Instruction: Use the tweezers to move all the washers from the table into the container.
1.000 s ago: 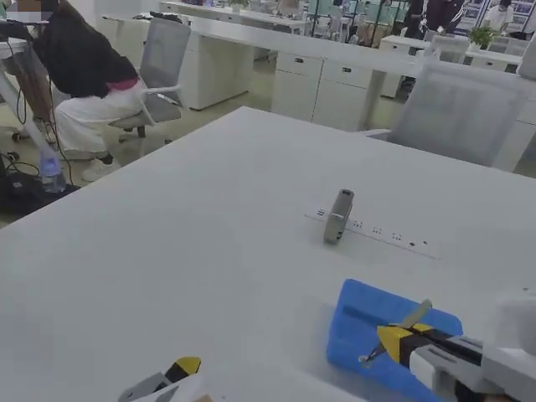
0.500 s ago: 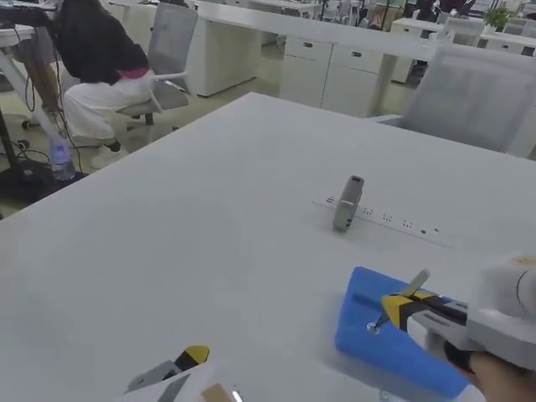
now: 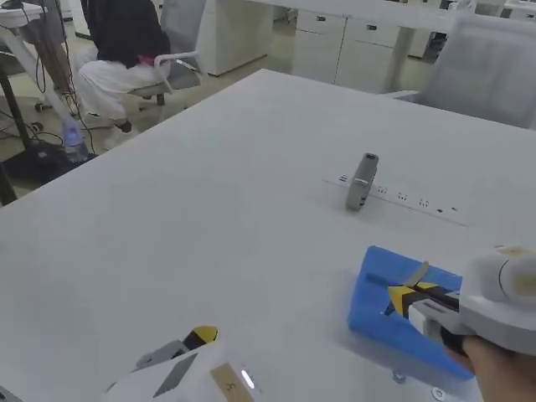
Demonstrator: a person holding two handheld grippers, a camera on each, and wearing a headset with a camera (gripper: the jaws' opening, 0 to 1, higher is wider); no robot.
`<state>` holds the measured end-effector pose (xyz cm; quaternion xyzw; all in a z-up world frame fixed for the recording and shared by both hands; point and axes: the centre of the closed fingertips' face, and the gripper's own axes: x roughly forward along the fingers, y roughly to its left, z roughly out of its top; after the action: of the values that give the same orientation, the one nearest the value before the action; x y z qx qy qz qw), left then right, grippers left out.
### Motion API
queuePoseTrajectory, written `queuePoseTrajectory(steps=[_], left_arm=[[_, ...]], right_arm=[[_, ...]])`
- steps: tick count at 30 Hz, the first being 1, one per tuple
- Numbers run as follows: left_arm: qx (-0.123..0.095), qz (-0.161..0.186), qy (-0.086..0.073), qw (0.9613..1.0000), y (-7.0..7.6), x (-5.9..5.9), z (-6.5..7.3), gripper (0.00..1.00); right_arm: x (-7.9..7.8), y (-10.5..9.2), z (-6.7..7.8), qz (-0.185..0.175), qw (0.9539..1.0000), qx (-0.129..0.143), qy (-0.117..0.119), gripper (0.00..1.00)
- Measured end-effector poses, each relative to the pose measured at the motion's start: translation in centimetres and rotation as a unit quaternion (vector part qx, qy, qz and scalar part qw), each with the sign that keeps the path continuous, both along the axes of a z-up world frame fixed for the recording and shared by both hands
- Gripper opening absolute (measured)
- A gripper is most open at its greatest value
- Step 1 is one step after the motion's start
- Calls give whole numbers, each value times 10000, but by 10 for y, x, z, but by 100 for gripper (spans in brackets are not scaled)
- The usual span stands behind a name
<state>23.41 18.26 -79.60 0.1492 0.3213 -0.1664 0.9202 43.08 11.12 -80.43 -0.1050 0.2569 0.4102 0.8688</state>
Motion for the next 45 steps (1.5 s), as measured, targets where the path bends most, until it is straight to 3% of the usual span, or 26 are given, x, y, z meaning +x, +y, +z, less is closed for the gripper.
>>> queuePoseTrajectory(steps=[8,9,14,24,31,41,45], left_arm=[[43,-48,30,10000,-1,-1,-1,96],[45,-46,35,10000,-1,-1,-2,96],[46,-50,48,10000,-1,-1,-2,96],[60,-44,28,10000,-1,-1,-1,96],[85,-36,-6,10000,0,0,0,97],[99,-35,-54,9999,0,2,1,97],[115,-54,-61,9999,0,2,1,97]], right_arm=[[1,-2,-10,2,9999,-100,24,2],[1,-1,-7,-5,10000,-25,-68,2],[-3,-1,-9,109,9995,-195,-225,2],[3,-6,-7,10,9998,-184,105,3],[-2,-13,16,63,9998,-152,-60,3],[-27,-27,43,-38,9997,183,141,3],[-38,-35,52,-48,9997,214,79,3]])
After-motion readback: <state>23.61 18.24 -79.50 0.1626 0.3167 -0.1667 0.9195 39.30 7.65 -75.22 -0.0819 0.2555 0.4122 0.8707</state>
